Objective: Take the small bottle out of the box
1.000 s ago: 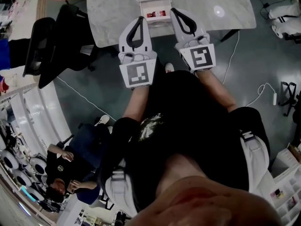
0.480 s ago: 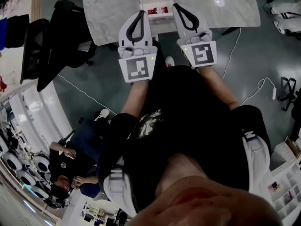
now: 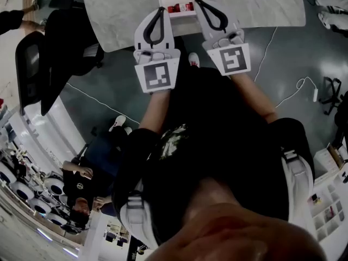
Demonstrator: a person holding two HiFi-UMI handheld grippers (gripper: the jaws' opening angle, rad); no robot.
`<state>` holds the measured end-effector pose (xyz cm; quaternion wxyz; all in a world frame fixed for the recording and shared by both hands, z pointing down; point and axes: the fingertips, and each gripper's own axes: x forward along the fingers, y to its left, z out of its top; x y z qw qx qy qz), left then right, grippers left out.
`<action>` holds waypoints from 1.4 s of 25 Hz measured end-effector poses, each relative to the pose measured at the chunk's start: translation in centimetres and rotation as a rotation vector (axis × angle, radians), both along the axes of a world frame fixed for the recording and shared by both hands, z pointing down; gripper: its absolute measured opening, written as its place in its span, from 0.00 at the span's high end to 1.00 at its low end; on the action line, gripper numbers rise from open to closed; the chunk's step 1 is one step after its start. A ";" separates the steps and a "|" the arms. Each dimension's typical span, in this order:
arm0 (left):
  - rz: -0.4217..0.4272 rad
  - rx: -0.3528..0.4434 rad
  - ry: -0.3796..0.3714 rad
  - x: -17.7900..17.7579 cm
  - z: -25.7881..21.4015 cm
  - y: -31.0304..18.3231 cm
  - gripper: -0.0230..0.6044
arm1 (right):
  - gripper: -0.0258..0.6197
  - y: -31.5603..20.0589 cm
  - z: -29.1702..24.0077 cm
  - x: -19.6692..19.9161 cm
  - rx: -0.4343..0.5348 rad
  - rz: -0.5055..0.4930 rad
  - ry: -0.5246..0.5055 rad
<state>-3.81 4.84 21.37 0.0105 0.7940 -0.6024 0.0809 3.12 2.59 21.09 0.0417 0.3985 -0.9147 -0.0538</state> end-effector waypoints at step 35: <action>0.104 -0.290 0.047 -4.6 11.2 -13.3 0.95 | 0.96 -13.0 10.3 -5.7 -0.192 -0.015 0.089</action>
